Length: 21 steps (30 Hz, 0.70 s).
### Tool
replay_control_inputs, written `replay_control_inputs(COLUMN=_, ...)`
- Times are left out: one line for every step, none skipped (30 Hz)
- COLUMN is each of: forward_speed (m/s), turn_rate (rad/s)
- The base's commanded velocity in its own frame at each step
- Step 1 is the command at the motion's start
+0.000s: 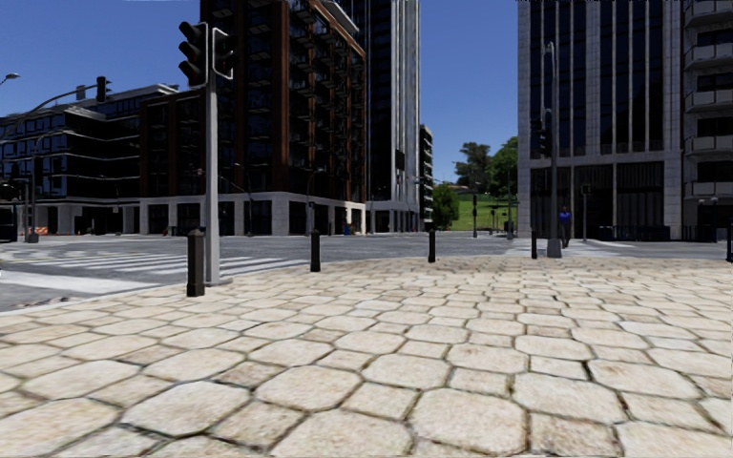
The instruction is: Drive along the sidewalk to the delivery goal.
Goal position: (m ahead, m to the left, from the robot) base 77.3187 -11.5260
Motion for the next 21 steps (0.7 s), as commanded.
replay_control_inputs(forward_speed=2.0, turn_rate=0.31)
replay_control_inputs(forward_speed=2.0, turn_rate=0.31)
replay_control_inputs(forward_speed=2.0, turn_rate=0.31)
replay_control_inputs(forward_speed=2.0, turn_rate=0.31)
replay_control_inputs(forward_speed=2.0, turn_rate=0.31)
replay_control_inputs(forward_speed=2.0, turn_rate=0.31)
replay_control_inputs(forward_speed=2.0, turn_rate=0.31)
replay_control_inputs(forward_speed=2.0, turn_rate=0.31)
replay_control_inputs(forward_speed=2.0, turn_rate=0.28)
replay_control_inputs(forward_speed=2.0, turn_rate=0.14)
replay_control_inputs(forward_speed=2.0, turn_rate=0.14)
replay_control_inputs(forward_speed=2.0, turn_rate=0.06)
replay_control_inputs(forward_speed=2.0, turn_rate=0.0)
replay_control_inputs(forward_speed=2.0, turn_rate=0.0)
replay_control_inputs(forward_speed=2.0, turn_rate=0.0)
replay_control_inputs(forward_speed=2.0, turn_rate=0.0)
replay_control_inputs(forward_speed=2.0, turn_rate=0.0)
replay_control_inputs(forward_speed=2.0, turn_rate=0.0)
replay_control_inputs(forward_speed=2.0, turn_rate=0.0)
replay_control_inputs(forward_speed=2.0, turn_rate=0.0)
replay_control_inputs(forward_speed=2.0, turn_rate=0.0)
